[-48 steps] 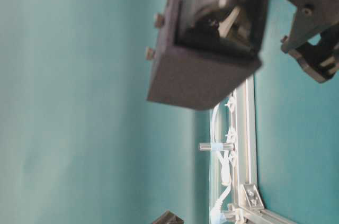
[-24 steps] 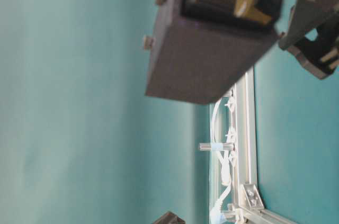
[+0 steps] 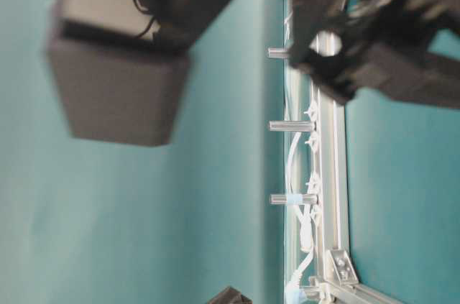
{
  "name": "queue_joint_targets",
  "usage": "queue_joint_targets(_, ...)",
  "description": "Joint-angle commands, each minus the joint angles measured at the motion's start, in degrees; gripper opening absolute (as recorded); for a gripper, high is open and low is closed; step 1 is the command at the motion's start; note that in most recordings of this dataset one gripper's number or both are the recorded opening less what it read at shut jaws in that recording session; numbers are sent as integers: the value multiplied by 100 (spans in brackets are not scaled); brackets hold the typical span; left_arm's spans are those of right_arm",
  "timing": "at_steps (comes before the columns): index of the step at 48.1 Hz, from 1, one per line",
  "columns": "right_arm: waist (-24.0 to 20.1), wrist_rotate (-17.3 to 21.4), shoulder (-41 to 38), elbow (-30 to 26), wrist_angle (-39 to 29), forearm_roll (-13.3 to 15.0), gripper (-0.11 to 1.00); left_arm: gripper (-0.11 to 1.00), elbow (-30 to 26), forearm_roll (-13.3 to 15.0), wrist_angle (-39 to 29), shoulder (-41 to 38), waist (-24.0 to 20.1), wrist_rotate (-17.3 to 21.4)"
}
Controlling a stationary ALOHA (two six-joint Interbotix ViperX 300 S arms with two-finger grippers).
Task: Insert the wire through the string loop located on the left side.
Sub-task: 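Lift the cable and carry it toward the zip-tie loop on the frame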
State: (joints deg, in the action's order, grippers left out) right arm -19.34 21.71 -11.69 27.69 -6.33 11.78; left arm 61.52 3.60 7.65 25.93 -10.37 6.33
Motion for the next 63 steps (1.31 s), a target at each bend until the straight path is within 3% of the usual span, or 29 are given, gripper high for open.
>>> queue_joint_targets(1,44,0,281,-114,-70,62,26,58,-97,-18,35,44,18,26)
queue_joint_targets(16,220,-9,360,-211,-325,237,26,58,-114,-18,18,53,176,18)
queue_joint_targets(36,519,-9,431,-343,-817,844,26,58,-167,-18,-229,53,334,18)
queue_joint_targets(63,756,-18,431,-378,-993,870,26,58,-149,-18,-483,62,431,26)
